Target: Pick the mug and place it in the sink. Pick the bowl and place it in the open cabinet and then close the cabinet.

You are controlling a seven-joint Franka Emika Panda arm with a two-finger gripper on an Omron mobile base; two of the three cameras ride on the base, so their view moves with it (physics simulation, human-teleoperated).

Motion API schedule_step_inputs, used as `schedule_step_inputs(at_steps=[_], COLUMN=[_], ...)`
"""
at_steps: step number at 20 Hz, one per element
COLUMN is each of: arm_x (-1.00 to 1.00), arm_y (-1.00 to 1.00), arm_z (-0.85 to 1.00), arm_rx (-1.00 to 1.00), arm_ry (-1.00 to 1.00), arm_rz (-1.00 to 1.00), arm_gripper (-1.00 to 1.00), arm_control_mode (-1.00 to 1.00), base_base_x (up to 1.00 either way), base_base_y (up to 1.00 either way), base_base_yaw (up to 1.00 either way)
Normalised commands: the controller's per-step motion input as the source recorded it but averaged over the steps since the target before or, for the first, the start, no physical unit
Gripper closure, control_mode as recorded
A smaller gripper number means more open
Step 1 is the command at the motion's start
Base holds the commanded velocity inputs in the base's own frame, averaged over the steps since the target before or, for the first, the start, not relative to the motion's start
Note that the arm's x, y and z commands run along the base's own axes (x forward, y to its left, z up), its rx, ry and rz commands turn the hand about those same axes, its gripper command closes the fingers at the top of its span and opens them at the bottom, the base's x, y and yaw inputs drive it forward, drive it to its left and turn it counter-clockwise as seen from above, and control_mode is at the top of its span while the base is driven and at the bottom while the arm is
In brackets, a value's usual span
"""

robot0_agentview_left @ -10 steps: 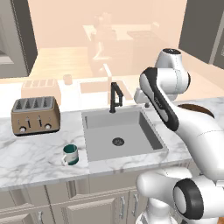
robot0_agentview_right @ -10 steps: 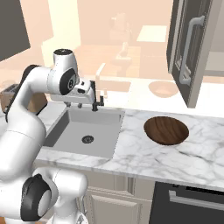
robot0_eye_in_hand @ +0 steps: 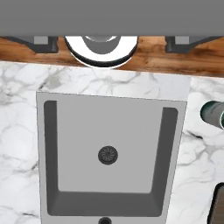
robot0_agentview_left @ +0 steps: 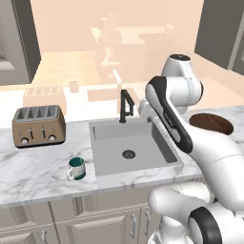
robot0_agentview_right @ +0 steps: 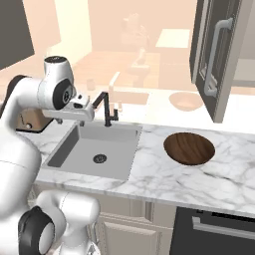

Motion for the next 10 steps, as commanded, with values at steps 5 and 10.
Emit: schedule_step_inputs(at_steps=[5, 10], arm_x=[-0.59, -0.5], arm_y=[0.88, 0.65], arm_z=[0.0, -0.14], arm_rx=[0.0, 0.01], arm_ry=[0.0, 0.0], arm_rz=[-0.04, -0.04], arm_gripper=[-1.0, -1.0], arm_control_mode=[-1.0, -1.0], base_base_x=[0.0, 0.0], base_base_y=[0.0, 0.0], base_base_yaw=[0.0, 0.0])
